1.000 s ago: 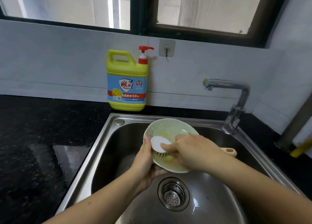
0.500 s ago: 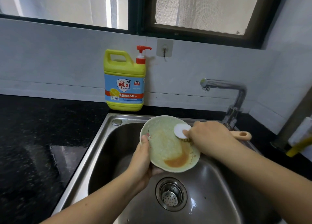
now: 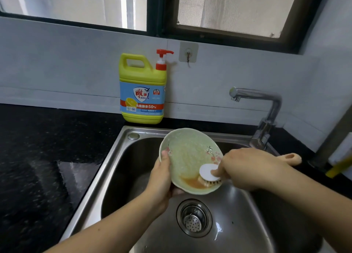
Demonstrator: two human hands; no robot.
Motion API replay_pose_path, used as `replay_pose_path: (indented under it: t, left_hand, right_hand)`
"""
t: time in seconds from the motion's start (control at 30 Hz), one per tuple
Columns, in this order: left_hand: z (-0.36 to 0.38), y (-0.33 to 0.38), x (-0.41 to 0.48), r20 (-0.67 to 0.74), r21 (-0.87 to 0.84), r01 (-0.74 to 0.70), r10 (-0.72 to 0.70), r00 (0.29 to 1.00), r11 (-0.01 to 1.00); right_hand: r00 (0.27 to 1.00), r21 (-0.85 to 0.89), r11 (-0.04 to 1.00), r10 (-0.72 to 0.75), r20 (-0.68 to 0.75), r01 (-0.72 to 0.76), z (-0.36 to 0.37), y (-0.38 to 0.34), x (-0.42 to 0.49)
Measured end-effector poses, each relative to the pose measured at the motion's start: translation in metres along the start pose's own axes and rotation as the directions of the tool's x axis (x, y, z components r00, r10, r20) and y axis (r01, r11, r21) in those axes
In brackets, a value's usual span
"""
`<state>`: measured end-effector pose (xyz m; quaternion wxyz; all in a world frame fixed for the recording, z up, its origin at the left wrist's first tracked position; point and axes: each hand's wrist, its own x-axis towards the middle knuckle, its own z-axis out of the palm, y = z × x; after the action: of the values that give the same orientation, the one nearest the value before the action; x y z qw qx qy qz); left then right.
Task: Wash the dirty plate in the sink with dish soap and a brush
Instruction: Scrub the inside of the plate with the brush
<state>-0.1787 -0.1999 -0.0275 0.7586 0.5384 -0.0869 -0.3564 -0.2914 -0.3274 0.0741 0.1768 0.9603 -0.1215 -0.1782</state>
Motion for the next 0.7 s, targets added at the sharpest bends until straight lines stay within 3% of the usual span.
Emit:
replay_pose_path:
  t: [0.1,0.27,0.43,0.57,0.7]
  left_hand:
    - [0.0,0.0,0.001,-0.014,-0.019,0.013,-0.013,1.0,1.0]
    - [0.001,0.001,0.0,0.015,-0.06,0.072,-0.071,0.997,0.996]
    - [0.002,-0.002,-0.001,0.065,-0.057,0.14,-0.136,0.988,0.988]
    - [0.0,0.0,0.001,0.051,-0.053,0.155,-0.153,0.987,0.986]
    - [0.001,-0.001,0.0,0.06,-0.052,0.139,-0.136,0.989,0.989]
  right_hand:
    - [0.997,0.146,0.986,-0.076,-0.029,0.079,-0.003,-0.009,-0.002]
    - [0.984,0.185,0.979,-0.057,-0.167,0.088,0.002,-0.023,0.018]
    - [0.932,0.072,0.997,0.024,-0.362,0.003,0.005,-0.028,0.046]
    - [0.923,0.049,0.994,0.105,-0.369,-0.093,0.012,-0.011,0.049]
    - [0.949,0.12,0.993,0.026,-0.315,0.013,0.018,-0.003,0.039]
